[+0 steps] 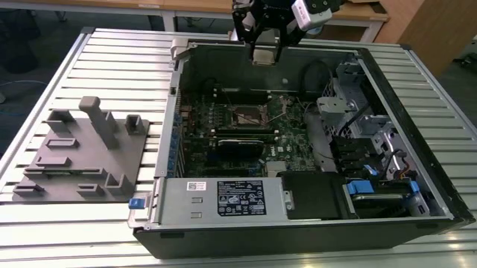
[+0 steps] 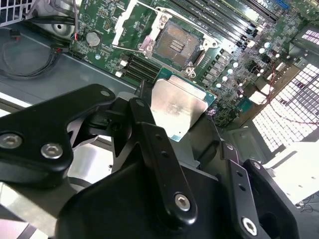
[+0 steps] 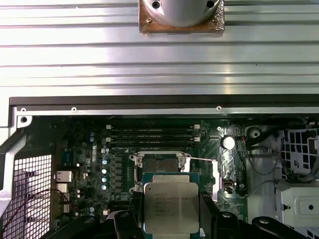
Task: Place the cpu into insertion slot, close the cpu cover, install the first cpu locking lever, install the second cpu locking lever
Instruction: 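Place the cpu into insertion slot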
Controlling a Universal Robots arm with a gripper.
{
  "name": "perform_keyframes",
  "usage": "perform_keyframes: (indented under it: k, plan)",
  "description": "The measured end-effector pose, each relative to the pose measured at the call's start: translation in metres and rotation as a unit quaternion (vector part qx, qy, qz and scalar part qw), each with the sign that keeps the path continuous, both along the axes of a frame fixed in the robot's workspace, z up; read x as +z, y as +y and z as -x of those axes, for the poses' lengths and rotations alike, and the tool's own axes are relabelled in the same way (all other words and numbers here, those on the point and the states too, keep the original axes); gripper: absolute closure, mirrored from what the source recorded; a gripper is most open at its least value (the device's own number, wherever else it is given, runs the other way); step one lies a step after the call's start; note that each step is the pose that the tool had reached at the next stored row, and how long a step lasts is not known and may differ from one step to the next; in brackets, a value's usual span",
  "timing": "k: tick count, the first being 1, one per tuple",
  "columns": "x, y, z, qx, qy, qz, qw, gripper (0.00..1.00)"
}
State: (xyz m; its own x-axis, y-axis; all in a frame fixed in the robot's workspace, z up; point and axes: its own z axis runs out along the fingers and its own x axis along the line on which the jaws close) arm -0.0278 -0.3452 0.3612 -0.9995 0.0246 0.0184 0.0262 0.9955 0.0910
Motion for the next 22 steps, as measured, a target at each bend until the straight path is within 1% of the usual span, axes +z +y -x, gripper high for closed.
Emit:
perform_keyframes:
  k: [22]
  plan:
    - [-0.0063, 0.0000, 0.0001, 0.000, -0.0004, 0.0001, 1.0000, 0.46]
